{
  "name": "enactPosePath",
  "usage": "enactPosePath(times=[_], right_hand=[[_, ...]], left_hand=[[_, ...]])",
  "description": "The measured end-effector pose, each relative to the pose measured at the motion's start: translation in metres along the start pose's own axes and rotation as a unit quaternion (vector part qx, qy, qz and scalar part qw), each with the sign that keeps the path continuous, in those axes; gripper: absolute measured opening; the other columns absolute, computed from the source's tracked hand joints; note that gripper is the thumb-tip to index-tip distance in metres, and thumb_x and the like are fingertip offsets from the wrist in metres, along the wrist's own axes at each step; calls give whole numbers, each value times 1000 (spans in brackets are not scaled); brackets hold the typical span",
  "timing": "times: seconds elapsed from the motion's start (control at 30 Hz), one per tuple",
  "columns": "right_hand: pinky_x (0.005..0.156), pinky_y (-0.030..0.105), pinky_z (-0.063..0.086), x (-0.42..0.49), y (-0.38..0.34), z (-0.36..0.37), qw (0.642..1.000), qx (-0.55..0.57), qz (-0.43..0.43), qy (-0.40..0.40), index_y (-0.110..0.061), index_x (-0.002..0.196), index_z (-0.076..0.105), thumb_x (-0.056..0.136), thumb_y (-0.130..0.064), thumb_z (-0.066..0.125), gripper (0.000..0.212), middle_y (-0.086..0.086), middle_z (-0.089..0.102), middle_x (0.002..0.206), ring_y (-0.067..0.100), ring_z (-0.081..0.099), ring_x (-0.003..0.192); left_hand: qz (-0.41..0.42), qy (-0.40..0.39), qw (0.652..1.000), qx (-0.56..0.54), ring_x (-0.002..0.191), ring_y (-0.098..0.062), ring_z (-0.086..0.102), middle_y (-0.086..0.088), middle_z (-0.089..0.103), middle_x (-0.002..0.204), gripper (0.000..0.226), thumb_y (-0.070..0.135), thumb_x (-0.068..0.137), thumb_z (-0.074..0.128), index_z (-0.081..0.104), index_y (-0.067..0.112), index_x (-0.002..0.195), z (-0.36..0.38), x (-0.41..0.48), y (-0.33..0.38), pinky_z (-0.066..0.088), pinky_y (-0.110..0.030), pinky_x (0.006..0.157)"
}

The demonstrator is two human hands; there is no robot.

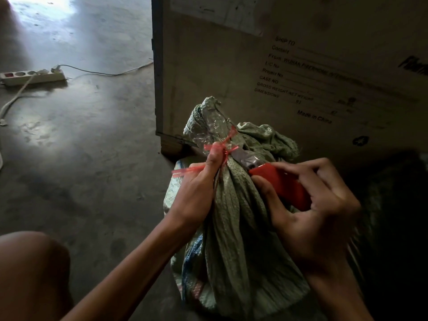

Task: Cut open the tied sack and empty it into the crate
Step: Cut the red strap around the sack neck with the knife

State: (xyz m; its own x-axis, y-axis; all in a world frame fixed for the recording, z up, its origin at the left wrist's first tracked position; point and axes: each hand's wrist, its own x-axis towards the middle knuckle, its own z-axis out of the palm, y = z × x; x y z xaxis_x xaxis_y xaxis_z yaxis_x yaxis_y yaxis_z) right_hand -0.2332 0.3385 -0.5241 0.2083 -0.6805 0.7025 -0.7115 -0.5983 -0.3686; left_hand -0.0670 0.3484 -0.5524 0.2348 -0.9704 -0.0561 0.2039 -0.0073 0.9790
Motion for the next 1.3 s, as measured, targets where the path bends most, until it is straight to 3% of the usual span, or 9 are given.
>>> enactPosePath(times=[0.17,0.27,0.37,0.5,0.73,0.87,0.97,1.07,1.3], right_hand=[[62,32,55,-1,-3,4,999,-29,18,25,-17,103,77,86,-53,74,40,4,66,97,17,64,82],[69,14,43,3,-3,5,996,-46,28,68,-15,101,77,87,-51,75,39,3,65,97,8,57,84],[69,0,37,12,-1,5,996,-23,42,81,-15,99,75,86,-48,77,36,-5,60,96,-4,48,84],[65,4,44,19,11,6,988,57,130,55,-23,100,69,88,-54,71,33,-5,65,97,2,60,80],[70,10,50,18,24,13,912,270,306,-39,-21,98,69,89,-50,63,31,-5,75,93,4,71,89],[79,16,53,17,20,21,887,342,308,-29,-16,94,67,92,-43,59,29,-6,77,91,3,72,90],[86,30,58,14,13,22,879,369,298,-43,-19,94,64,92,-46,54,29,-4,78,94,9,73,94],[85,23,56,12,11,24,885,361,286,-61,-18,96,62,94,-45,52,30,-4,78,96,6,73,95],[63,21,56,14,14,21,927,282,243,-46,-22,100,62,84,-47,70,31,-7,69,89,7,68,75]], left_hand=[[-18,15,1000,10,73,-17,72,-4,76,72,63,67,82,41,76,17,65,6,-1,-2,57,-46,86],[3,-19,998,59,60,-32,63,-33,68,75,95,80,85,41,66,-11,76,13,-4,-11,54,-58,69],[41,-62,991,115,49,-37,51,-39,59,68,98,80,82,39,60,-15,70,27,-14,-27,48,-55,55],[2,-104,990,92,79,-46,70,-30,73,84,87,80,84,43,75,-1,86,26,-8,-33,55,-60,77],[-14,-50,998,31,88,-20,72,-5,79,87,54,68,82,43,79,29,87,7,1,-26,50,-44,89],[-12,-56,998,-8,72,-13,69,-7,76,74,74,70,93,27,69,12,108,1,5,-18,52,-38,87],[-26,-76,997,18,116,-10,66,-5,74,120,80,82,86,30,66,25,129,-10,13,-15,39,-44,115],[-57,-89,993,50,127,-7,60,16,73,121,54,85,80,41,73,52,109,-16,18,-12,28,-48,122],[-68,-109,992,-8,119,-19,68,-2,74,122,58,70,87,50,71,30,124,-12,17,-16,41,-50,113]])
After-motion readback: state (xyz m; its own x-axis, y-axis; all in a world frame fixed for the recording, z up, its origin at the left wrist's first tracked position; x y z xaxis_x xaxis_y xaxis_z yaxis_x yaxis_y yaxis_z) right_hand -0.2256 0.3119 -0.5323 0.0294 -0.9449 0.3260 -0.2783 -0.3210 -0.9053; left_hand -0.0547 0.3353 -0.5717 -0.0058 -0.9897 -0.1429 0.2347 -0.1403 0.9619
